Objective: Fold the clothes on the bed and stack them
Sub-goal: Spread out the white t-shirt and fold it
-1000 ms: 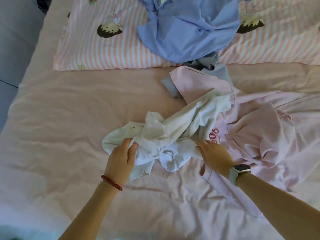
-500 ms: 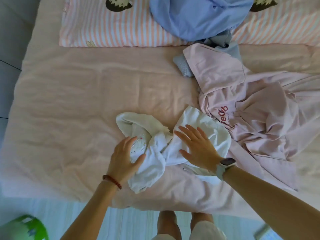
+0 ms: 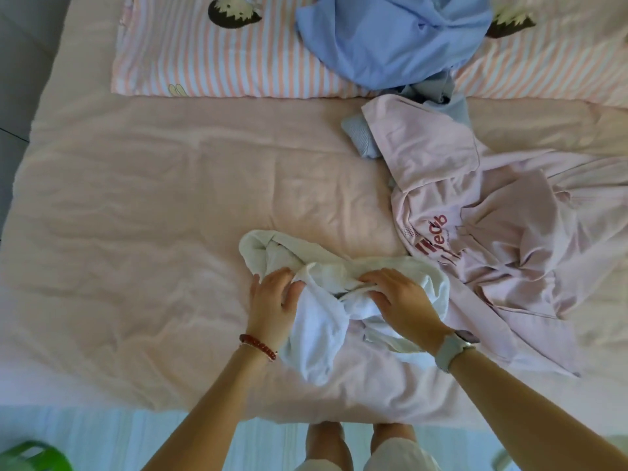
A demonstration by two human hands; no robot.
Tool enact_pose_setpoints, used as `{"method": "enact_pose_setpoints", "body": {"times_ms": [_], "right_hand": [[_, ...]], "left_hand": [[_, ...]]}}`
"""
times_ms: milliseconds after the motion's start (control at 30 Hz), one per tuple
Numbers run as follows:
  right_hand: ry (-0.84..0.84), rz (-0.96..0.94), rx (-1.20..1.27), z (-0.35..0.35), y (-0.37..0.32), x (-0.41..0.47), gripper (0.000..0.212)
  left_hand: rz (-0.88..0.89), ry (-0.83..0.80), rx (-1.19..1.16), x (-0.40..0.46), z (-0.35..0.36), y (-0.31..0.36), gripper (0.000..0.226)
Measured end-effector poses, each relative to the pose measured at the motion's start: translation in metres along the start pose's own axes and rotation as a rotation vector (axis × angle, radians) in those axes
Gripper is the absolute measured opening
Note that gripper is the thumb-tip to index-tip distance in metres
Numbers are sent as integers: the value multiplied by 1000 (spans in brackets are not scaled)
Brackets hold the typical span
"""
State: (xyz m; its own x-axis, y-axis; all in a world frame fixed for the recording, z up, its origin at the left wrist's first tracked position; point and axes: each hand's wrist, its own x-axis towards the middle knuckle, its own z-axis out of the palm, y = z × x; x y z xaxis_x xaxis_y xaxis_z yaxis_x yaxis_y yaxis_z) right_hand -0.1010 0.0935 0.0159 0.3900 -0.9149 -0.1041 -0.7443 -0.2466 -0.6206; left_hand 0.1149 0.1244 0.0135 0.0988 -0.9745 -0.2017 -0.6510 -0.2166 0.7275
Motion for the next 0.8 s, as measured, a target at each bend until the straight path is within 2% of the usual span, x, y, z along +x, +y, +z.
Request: {"method": "enact_pose_setpoints", "body": {"times_ms": [67,200,267,333,400,433,500,533,567,600,667,800], "right_hand": [[179,67,-6,-27,-4,16,18],[537,123,-28,-91,-8,42,17],[677,104,-75,-112,-9,41,16],[716,75,-175,-117,-7,32,15],[607,141,-278,-105,2,16,14],[472,258,-310,-96,8,8,16],[61,575,-423,-75,24,-11,22],[-95,672,-473,-66,30,-20,25],[-174,703,-497,-58,36,-28,27],[-190,684,-500,-51,40,-33,30],[-119,555,-435,-40,40,-35,33],[-51,311,-224,-17,29,-8,38]], "left_hand": [[-106,119,-205,13,-20,22,31],[-196,446,-634,49,-72,55,22],[-214,494,-653,59,-91,59,21],[-302,465,-587,57,-92,53,21],[-444,368,-384,48,-80,36,23],[-522,273,-228,41,-72,23,25],[-649,41,19,24,-56,-2,22],[-686,-21,55,14,-50,-11,17],[-695,-35,62,6,-46,-17,18],[-657,-4,62,2,-43,-23,29],[-451,40,155,3,-39,-27,46],[-44,-55,368,36,-27,-16,65]]}}
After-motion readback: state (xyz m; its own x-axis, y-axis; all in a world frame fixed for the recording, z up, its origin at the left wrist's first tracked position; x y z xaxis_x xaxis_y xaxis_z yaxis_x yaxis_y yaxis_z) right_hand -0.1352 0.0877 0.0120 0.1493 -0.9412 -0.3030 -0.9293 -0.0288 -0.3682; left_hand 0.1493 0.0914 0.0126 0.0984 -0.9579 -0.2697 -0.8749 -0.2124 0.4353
